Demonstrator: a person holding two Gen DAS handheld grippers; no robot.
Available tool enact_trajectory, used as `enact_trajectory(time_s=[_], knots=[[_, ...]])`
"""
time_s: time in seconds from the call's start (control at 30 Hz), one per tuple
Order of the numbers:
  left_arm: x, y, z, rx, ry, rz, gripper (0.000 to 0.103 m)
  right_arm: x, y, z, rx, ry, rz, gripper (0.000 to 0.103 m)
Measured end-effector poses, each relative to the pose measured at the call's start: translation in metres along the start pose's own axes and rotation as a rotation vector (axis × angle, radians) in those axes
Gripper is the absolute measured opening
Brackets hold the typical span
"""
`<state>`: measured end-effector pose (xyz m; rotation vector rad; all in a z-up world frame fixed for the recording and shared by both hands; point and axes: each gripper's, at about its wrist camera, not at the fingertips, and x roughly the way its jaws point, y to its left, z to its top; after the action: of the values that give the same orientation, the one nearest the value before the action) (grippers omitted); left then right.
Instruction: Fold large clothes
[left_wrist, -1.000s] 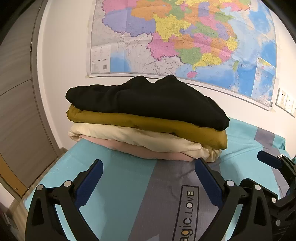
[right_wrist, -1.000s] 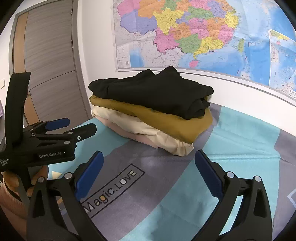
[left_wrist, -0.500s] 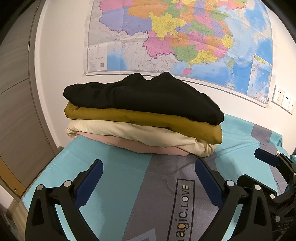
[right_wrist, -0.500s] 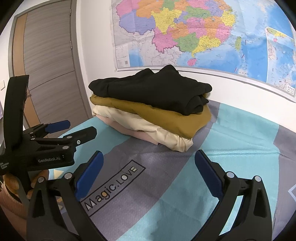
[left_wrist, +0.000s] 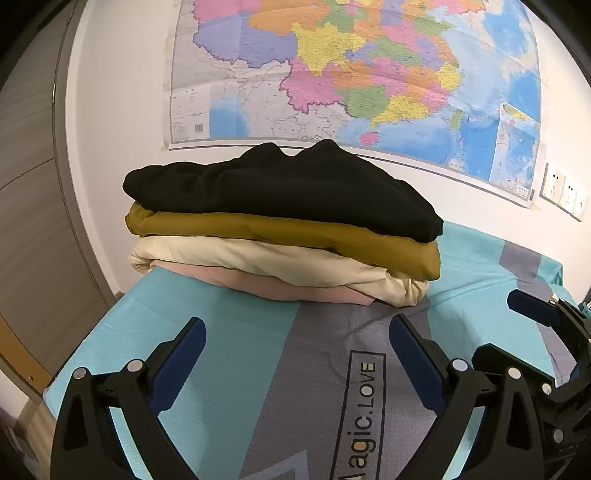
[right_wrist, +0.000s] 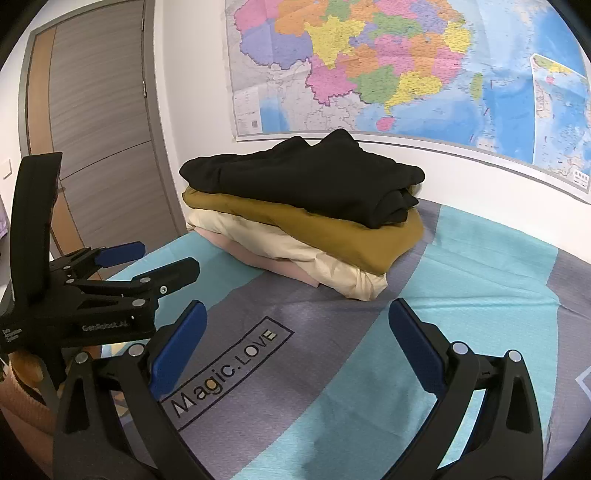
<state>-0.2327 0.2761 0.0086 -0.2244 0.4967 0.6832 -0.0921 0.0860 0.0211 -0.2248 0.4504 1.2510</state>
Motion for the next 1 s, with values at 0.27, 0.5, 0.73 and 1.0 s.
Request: enact_trajectory(time_s=[0.27,0.5,0.73,1.0], knots=[[-0.0002,-0.0013,-0.0009,0.003,0.003,-0.002,0.096,0.0007,-0.0016,0.0004,0.008,0.008,0.002,0.097],[-0.0008,-0.0023,-0.0014,0.003,0.002,-0.002,0.096,0.0005,-0.0021,0.0007,0.009,0.007,0.002,0.097],[0.0008,-0.0019,-0.0017,0.000,0.006,-0.004,0.096,0.0003,-0.0022,0.0004,0.010,0.008,0.001,0.097],[0.0019,-0.0025,-0.0035,-0.002,0.013,-0.004,0.096,0.0029,0.0000,0.0015,0.010,0.014,0.001,0.097]])
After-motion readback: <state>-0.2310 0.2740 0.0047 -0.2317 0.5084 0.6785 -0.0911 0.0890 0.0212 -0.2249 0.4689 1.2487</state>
